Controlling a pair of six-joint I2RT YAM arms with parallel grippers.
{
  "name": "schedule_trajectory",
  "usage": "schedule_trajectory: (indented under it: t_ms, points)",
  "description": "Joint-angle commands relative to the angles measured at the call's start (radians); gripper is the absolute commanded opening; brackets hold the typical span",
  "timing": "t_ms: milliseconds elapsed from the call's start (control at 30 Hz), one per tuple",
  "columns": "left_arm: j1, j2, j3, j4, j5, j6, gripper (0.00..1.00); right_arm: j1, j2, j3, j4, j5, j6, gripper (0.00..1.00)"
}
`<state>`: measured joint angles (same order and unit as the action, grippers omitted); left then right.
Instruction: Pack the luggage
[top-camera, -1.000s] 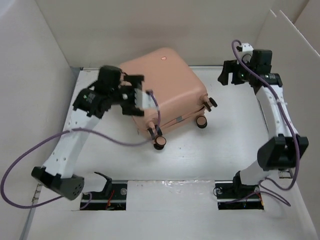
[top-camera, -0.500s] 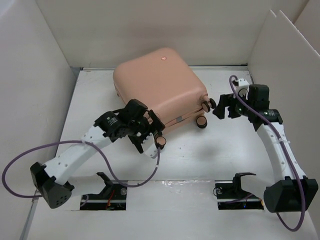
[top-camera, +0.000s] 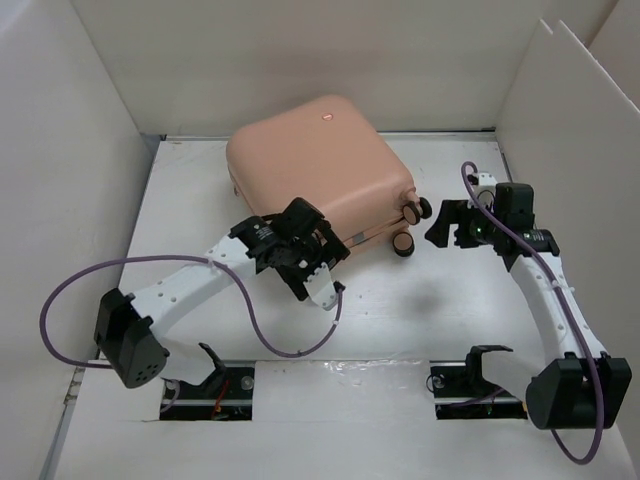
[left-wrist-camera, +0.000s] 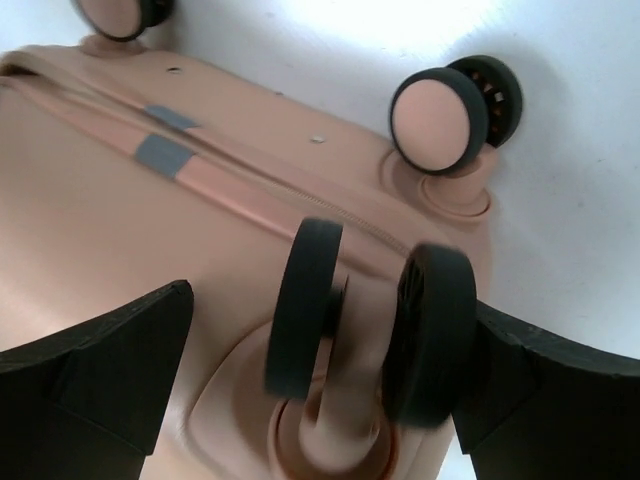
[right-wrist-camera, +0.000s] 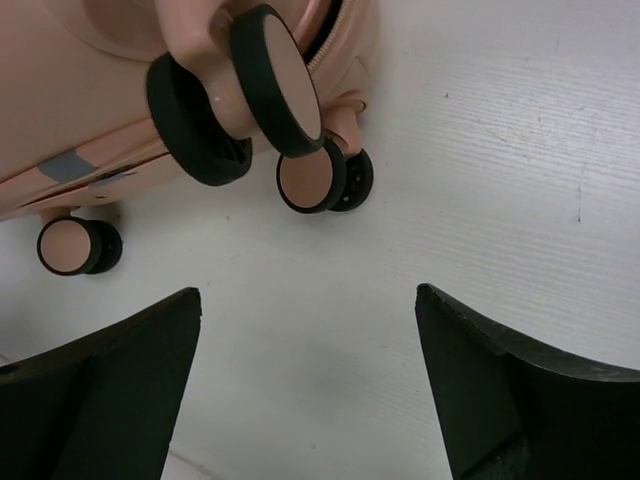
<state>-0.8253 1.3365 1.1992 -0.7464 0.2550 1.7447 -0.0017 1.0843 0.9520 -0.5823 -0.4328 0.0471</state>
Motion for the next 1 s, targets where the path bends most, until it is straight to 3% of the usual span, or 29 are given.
schedule_trajectory:
  t_ms: [0, 67, 167, 200, 233, 300, 400, 433, 533, 567, 667, 733, 967]
  points:
    - [-0.017, 0.023, 0.019, -0.01, -0.04, -0.046, 0.99, -0.023, 0.011, -0.035, 0.068, -0.012, 0.022, 0.92]
    - [-0.017, 0.035, 0.019, -0.019, -0.066, -0.066, 0.95, -0.032, 0.02, -0.044, 0.078, -0.021, 0.022, 0.92]
    - [-0.017, 0.044, 0.019, -0.01, -0.085, -0.138, 0.57, -0.041, 0.029, -0.053, 0.113, -0.021, 0.031, 0.92]
    - [-0.017, 0.044, 0.032, -0.01, -0.085, -0.157, 0.42, -0.05, 0.038, -0.053, 0.122, -0.021, 0.031, 0.92]
    - [-0.017, 0.044, 0.048, -0.01, -0.085, -0.174, 0.0, -0.05, 0.055, -0.062, 0.148, -0.021, 0.042, 0.92]
    - [-0.017, 0.044, 0.048, 0.018, -0.105, -0.29, 0.0, -0.061, 0.084, -0.062, 0.182, 0.003, 0.071, 0.92]
    - [-0.017, 0.023, 0.048, 0.047, -0.122, -0.408, 0.0, -0.061, 0.202, -0.004, 0.21, 0.13, 0.105, 0.8]
    - [-0.017, 0.01, 0.036, 0.056, -0.131, -0.447, 0.0, -0.061, 0.245, 0.022, 0.21, 0.164, 0.105, 0.63]
    - [-0.017, -0.01, 0.017, 0.065, -0.106, -0.592, 0.0, -0.061, 0.454, 0.18, 0.21, 0.215, 0.125, 0.42]
    - [-0.017, -0.01, 0.005, 0.065, -0.094, -0.626, 0.0, -0.061, 0.512, 0.229, 0.21, 0.189, 0.125, 0.29]
    - [-0.017, -0.01, -0.016, 0.065, -0.042, -0.748, 0.0, 0.029, 0.727, 0.448, 0.196, 0.123, 0.115, 0.08]
    - [-0.026, 0.003, -0.016, 0.074, -0.028, -0.809, 0.0, 0.087, 0.866, 0.629, 0.177, 0.1, 0.074, 0.04]
    - [-0.096, 0.081, 0.025, 0.188, 0.079, -1.086, 0.0, 0.284, 1.203, 1.102, 0.199, -0.266, 0.045, 0.0]
